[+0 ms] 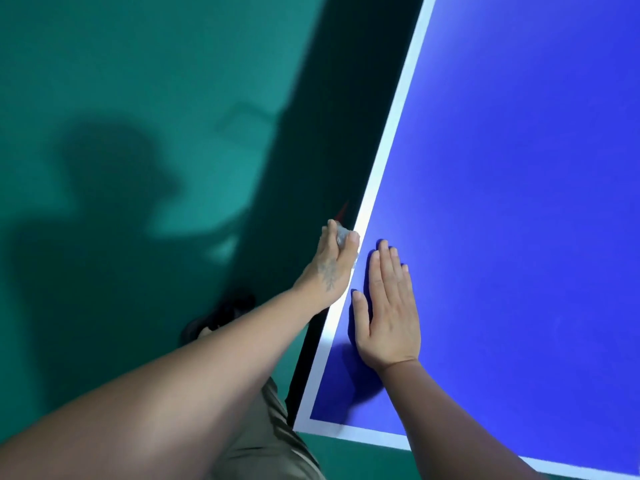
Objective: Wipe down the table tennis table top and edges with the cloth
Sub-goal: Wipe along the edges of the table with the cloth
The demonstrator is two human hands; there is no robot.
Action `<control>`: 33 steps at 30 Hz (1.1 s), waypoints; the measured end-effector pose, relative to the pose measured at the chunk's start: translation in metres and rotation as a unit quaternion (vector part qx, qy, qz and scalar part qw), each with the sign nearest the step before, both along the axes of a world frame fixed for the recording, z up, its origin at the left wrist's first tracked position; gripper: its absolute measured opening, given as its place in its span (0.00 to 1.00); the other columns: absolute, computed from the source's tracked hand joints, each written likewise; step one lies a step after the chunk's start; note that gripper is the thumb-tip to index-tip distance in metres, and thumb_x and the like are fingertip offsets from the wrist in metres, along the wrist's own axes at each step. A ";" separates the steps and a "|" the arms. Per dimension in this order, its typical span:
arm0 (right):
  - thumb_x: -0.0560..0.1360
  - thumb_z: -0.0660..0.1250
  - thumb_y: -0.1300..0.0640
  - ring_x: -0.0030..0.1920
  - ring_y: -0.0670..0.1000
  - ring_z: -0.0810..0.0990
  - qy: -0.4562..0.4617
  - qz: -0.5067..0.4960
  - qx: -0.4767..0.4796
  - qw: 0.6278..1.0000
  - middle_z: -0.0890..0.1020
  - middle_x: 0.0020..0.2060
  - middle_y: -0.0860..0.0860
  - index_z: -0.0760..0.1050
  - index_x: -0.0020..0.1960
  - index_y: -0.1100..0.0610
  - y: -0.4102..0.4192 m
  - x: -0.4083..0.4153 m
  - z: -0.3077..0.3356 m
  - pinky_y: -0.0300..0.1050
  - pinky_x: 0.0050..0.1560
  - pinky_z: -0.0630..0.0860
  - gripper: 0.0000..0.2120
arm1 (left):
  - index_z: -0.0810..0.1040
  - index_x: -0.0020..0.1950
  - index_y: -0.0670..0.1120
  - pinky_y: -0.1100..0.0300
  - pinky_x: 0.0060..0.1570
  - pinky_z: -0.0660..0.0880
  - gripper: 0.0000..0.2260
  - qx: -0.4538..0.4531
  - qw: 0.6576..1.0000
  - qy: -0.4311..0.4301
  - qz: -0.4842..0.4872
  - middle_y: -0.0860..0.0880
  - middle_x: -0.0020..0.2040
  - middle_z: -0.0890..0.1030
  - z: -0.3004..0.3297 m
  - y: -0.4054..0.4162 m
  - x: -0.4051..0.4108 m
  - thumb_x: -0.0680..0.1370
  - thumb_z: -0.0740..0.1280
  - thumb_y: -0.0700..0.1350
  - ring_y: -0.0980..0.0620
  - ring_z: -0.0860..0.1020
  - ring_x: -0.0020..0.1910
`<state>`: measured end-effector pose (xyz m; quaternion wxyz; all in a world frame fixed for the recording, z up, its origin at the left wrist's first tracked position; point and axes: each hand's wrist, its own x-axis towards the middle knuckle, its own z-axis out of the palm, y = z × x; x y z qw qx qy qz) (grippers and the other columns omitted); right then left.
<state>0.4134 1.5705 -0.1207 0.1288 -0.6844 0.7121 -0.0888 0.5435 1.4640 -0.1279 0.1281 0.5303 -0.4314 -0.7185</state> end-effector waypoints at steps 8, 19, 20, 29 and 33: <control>0.86 0.58 0.52 0.86 0.57 0.55 -0.007 -0.009 0.002 1.000 0.57 0.86 0.56 0.58 0.85 0.62 0.000 0.000 0.003 0.60 0.85 0.53 0.30 | 0.40 0.87 0.53 0.65 0.81 0.44 0.34 0.085 0.995 -0.032 -0.032 0.60 0.87 0.44 0.007 0.083 0.038 0.87 0.52 0.64 0.64 0.47 0.84; 0.86 0.59 0.51 0.86 0.56 0.56 -0.014 -0.016 0.006 1.000 0.58 0.86 0.55 0.59 0.85 0.62 0.000 -0.001 0.004 0.59 0.85 0.54 0.31 | 0.57 0.84 0.53 0.57 0.77 0.58 0.36 0.017 0.998 -0.048 -0.028 0.49 0.83 0.62 0.000 -0.036 -0.019 0.79 0.46 0.69 0.48 0.64 0.81; 0.86 0.59 0.51 0.86 0.56 0.56 -0.014 -0.016 0.008 1.000 0.58 0.86 0.55 0.59 0.85 0.62 -0.001 0.000 0.004 0.58 0.85 0.54 0.30 | 0.65 0.76 0.57 0.53 0.73 0.64 0.31 0.016 0.998 -0.043 -0.033 0.47 0.77 0.69 0.001 -0.046 -0.022 0.79 0.46 0.69 0.45 0.71 0.74; 0.86 0.59 0.51 0.86 0.57 0.57 -0.015 -0.019 0.013 1.000 0.59 0.86 0.55 0.61 0.84 0.62 -0.001 0.002 0.008 0.60 0.85 0.56 0.30 | 0.40 0.87 0.56 0.52 0.85 0.48 0.42 0.061 0.997 -0.048 -0.010 0.59 0.87 0.45 0.007 0.028 0.011 0.79 0.48 0.74 0.61 0.49 0.85; 0.85 0.60 0.52 0.86 0.58 0.58 -0.021 -0.024 0.020 0.999 0.60 0.85 0.56 0.62 0.84 0.63 -0.005 0.002 0.013 0.62 0.84 0.58 0.30 | 0.37 0.86 0.58 0.61 0.82 0.47 0.35 0.083 0.993 -0.064 -0.047 0.61 0.86 0.43 0.015 0.060 0.028 0.84 0.48 0.67 0.62 0.47 0.85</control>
